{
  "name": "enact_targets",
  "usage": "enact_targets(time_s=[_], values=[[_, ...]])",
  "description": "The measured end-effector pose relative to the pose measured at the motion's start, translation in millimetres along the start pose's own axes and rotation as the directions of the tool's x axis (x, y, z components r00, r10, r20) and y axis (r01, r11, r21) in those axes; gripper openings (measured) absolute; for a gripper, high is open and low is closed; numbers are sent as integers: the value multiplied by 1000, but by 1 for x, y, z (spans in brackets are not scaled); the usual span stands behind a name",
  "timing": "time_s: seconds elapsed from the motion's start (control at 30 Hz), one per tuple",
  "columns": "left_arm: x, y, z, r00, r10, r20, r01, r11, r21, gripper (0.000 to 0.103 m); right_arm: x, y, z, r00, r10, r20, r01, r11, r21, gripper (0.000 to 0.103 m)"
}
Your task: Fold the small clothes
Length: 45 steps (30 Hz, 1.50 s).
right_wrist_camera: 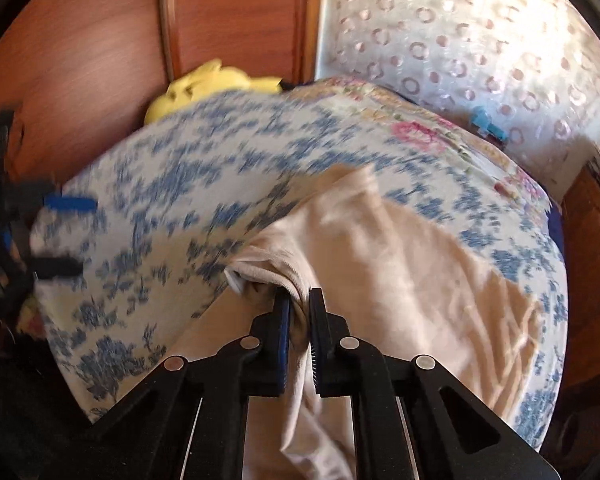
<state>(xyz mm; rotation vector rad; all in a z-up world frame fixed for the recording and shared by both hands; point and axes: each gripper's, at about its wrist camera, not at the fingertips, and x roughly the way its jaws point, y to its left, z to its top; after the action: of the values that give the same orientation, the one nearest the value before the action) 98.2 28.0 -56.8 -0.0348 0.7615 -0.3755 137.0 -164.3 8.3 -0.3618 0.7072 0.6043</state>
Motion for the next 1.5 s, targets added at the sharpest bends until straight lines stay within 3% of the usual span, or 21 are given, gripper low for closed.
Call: enact_targets(time_s=[0.13,0.3,0.5,0.7,0.77,0.8,0.97,1.1,1.27,1.33,1.5], values=[[-1,-6,2,1000,-9,3,9,1000,10,78,-21,-42,5,996,-79,52,74,994,82,8],[-1,-12,3,1000,-20,1,20,1000,20,78,-36,-101,-3,982,-183,54,167,961,220,8],[2,-18,4,1000,-20,-13,21,999,38,78,-11,-143,-21,966,-256,-43,256,914,316,8],[3,-19,4,1000,-15,-23,16,999,45,78,17,-148,-17,951,-288,-112,309,892,331,9],[3,-21,4,1000,-17,-24,19,999,47,78,11,-152,-14,935,-333,-119,353,879,320,34],[3,-22,4,1000,-19,-25,20,999,47,78,8,-155,-13,931,-347,-118,366,874,318,38],[5,-31,3,999,-37,-31,38,998,55,78,-26,-133,-33,953,-297,-56,299,900,317,39],[8,-43,3,998,-57,-40,59,996,73,78,-61,-88,-63,985,-171,2,163,945,284,40],[12,-61,4,995,-83,-54,88,992,95,78,-73,-38,-93,996,-93,1,90,968,234,43],[12,-68,4,994,-91,-60,97,990,103,78,-71,-30,-103,996,-89,-7,88,970,227,48],[13,-83,2,992,-104,-73,112,986,124,78,-57,-32,-114,993,-107,-53,117,968,221,48]])
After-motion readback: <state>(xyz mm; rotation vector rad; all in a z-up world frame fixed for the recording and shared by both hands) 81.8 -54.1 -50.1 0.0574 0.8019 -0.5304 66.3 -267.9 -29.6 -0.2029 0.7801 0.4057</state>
